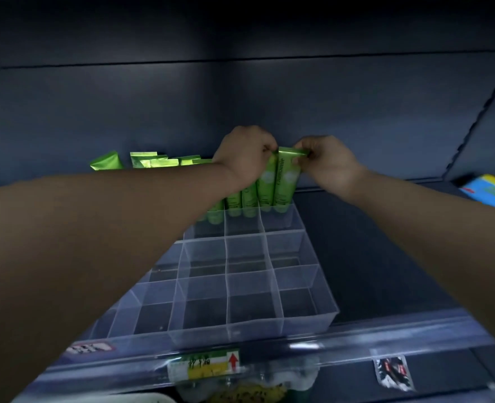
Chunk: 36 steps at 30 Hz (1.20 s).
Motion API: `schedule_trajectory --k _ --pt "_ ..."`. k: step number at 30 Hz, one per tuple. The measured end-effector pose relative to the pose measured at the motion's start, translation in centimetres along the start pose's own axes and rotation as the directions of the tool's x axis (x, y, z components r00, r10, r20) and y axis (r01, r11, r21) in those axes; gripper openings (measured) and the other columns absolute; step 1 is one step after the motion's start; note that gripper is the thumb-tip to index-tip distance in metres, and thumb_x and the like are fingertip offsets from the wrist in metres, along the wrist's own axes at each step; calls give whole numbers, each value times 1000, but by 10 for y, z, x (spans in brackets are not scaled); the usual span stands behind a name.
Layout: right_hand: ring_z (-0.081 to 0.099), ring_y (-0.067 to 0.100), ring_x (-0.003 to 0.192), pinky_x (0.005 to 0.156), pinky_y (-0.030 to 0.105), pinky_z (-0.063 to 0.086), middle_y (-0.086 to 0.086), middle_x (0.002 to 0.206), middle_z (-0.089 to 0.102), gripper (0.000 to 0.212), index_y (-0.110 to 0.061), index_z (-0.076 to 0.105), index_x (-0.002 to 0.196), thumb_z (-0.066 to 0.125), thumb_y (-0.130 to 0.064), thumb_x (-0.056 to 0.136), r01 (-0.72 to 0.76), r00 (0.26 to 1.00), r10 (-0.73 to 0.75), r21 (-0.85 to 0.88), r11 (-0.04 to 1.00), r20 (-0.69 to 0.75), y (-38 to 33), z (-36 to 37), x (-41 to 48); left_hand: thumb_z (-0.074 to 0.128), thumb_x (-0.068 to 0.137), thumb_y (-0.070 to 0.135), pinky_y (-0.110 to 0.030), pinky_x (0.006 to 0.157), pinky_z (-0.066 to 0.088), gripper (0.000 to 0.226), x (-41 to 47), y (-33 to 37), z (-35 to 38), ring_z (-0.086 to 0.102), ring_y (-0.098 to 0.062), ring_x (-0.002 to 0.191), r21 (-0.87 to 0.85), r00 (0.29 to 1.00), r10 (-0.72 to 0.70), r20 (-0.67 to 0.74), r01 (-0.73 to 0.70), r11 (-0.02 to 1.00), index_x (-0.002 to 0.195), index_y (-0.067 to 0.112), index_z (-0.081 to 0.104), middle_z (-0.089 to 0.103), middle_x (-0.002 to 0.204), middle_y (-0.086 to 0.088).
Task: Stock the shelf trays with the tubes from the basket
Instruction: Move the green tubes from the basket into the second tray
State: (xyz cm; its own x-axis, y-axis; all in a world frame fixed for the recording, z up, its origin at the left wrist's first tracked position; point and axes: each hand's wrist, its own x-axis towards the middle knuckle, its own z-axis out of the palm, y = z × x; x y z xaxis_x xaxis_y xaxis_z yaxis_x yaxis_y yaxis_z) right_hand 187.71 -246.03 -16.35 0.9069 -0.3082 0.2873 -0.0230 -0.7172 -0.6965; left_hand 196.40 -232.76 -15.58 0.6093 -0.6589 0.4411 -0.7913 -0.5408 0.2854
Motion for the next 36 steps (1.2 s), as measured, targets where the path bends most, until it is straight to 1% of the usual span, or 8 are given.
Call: schedule_trajectory --k 7,13,15,19,22,25,28,36 --pt "54 12 83 73 19 39 2 85 60 20 -12 64 89 47 -3 91 -68 997 69 30 997 -22 -3 7 0 45 89 5 -34 91 49 34 -2 -2 3 63 -23 103 0 1000 -17 14 17 1000 107 17 71 70 111 -5" --pt "55 19 107 80 16 36 7 118 61 30 -9 58 121 47 -8 93 -95 994 90 -87 992 -58 -3 10 0 46 89 0 -30 99 43 44 -6 -4 1 57 -23 115 36 997 -12 72 10 999 127 17 58 62 126 -6" --pt "48 22 124 95 18 34 9 136 51 40 -8 47 135 46 -8 95 -88 995 80 -127 988 -65 -4 9 -4 47 90 2 -28 100 40 46 -9 -4 -1 53 -23 120 67 994 -7 106 0 998 133 18 53 57 132 -6" --pt "41 23 130 94 13 27 11 144 39 48 -7 36 141 46 -6 94 -50 998 41 -200 979 -46 -9 9 -17 47 89 3 -30 101 39 51 -18 1 -8 50 -26 123 119 990 10 138 -26 993 138 17 46 52 137 -9" --pt "40 27 129 101 23 31 15 142 38 48 -3 39 137 51 -6 90 -23 1000 19 -266 964 -18 -15 13 -28 48 85 0 -31 101 40 56 -28 7 -15 48 -26 124 146 987 30 156 -53 988 138 17 45 48 139 -7" --pt "25 26 140 114 38 26 11 154 21 58 -9 31 143 54 -20 90 -16 998 34 -351 936 44 -23 17 -41 49 85 4 -34 111 30 60 -38 13 -19 36 -25 135 252 979 56 198 -106 962 142 17 37 39 147 -4" --pt "11 24 144 117 41 15 4 158 8 64 -17 19 149 47 -35 94 -39 994 81 -450 892 75 -37 17 -55 50 88 10 -35 117 9 67 -49 15 -28 18 -20 145 385 967 50 250 -146 911 148 18 22 25 155 -2" --pt "-7 25 146 118 50 3 2 159 -5 68 -27 4 150 33 -51 94 -36 986 119 -538 842 119 -72 27 -91 51 90 29 -41 120 3 75 -100 15 -67 5 -22 147 481 951 -9 310 -149 864 151 18 9 9 159 -1"
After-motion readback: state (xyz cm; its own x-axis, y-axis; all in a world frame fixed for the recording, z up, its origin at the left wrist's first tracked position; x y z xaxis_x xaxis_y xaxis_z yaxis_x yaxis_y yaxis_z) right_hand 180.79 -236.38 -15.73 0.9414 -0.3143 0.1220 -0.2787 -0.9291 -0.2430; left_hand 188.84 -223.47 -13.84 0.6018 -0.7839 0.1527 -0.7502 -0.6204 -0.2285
